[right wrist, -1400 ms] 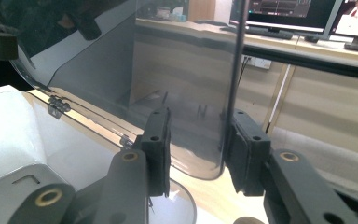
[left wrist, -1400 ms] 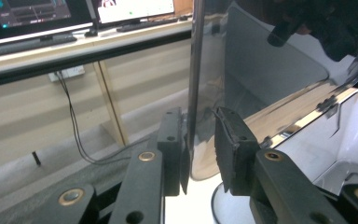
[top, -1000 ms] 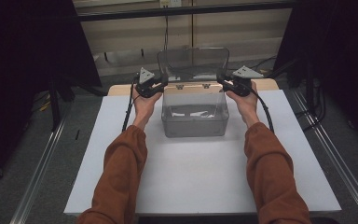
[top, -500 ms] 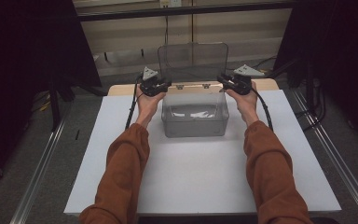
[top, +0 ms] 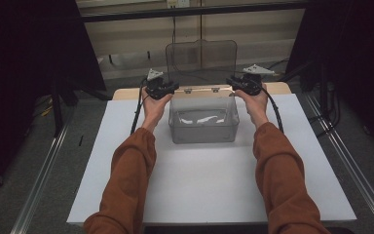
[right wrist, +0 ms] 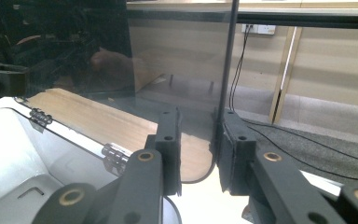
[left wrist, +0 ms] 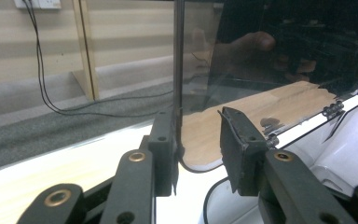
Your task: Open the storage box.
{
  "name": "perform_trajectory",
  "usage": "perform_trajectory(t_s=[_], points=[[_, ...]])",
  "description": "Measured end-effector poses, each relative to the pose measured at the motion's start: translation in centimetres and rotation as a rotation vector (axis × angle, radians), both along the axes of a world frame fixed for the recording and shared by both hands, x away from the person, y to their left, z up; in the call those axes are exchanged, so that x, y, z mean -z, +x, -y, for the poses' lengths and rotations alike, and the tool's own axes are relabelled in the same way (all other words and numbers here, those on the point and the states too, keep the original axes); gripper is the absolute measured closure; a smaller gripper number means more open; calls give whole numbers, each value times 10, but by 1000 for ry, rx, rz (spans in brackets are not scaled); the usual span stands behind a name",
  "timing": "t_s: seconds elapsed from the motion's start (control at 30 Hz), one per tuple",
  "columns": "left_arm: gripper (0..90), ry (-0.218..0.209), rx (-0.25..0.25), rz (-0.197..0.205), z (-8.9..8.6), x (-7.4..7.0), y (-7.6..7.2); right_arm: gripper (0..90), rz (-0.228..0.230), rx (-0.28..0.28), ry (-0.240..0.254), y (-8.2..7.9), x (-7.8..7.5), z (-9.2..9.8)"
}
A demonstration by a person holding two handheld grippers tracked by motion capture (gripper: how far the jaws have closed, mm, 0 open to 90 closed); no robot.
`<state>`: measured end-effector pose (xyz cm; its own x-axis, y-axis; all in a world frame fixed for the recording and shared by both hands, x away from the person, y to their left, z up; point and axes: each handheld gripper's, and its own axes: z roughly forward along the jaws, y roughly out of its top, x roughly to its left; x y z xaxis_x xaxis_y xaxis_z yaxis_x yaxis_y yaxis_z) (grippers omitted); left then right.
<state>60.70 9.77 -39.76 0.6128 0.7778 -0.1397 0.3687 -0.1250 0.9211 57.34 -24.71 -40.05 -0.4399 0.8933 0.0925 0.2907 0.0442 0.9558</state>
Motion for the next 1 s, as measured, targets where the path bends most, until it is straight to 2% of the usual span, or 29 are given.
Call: perform_trajectory(t_s=[0.3, 0.43, 0.53, 0.57, 0.7, 1.0], points=[[676, -5, 6, -19, 0, 0, 3, 722, -44, 6, 26, 3, 1, 1], [671, 12, -6, -24, 1, -2, 3, 719, -64, 2, 41, 5, 2, 1], [661, 8, -6, -35, 2, -2, 5, 712, -82, 1, 43, 6, 1, 1], [661, 21, 0, -43, 1, -3, 6, 712, -95, 1, 54, 7, 1, 1], [648, 6, 0, -73, 1, -3, 9, 702, -128, 4, 84, 10, 0, 2], [601, 19, -5, -86, 3, -2, 11, 688, -151, 0, 120, 13, 5, 4]])
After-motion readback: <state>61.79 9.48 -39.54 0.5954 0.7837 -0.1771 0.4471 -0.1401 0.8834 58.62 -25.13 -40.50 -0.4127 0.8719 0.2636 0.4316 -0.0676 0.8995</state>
